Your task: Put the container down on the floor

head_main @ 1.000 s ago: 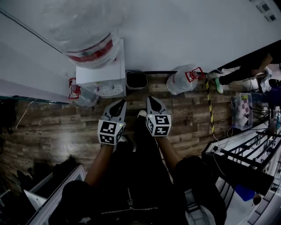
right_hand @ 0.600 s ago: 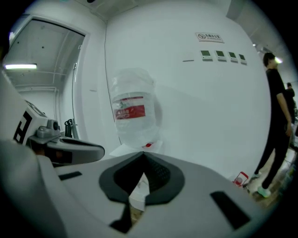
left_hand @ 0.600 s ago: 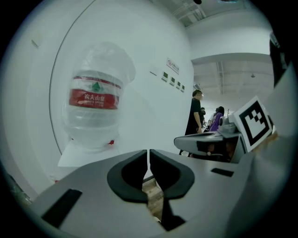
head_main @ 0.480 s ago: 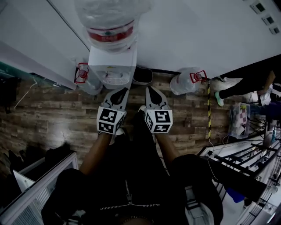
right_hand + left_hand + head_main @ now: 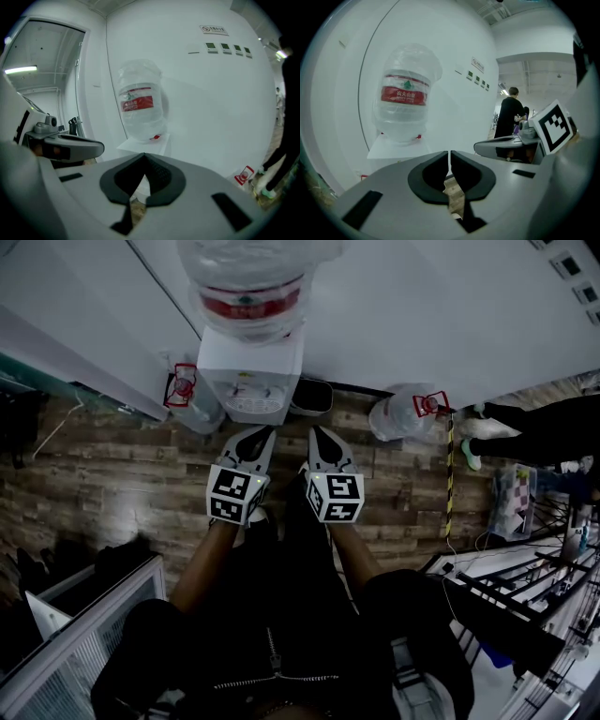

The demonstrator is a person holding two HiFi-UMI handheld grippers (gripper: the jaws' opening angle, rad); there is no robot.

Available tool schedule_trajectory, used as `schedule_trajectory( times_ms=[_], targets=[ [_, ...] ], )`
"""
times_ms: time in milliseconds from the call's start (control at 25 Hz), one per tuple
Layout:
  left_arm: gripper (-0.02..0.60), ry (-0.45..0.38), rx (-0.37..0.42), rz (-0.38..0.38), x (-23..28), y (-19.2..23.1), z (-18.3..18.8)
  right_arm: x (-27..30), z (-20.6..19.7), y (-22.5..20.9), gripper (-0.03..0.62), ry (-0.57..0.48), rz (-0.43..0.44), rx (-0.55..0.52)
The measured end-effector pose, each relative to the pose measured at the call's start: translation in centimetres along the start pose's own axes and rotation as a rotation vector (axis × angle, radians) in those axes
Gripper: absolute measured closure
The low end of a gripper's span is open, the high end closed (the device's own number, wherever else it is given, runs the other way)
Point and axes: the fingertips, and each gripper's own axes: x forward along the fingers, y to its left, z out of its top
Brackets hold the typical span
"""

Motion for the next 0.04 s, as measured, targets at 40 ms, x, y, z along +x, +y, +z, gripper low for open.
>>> schedule_trajectory(
  times_ms=[40],
  targets=[
    [0.555, 0.002, -0.004, 0.002, 0.15, 0.26, -0.11, 0.31, -0.1, 0.07, 0.585, 0.005, 0.005, 0.0]
  ],
)
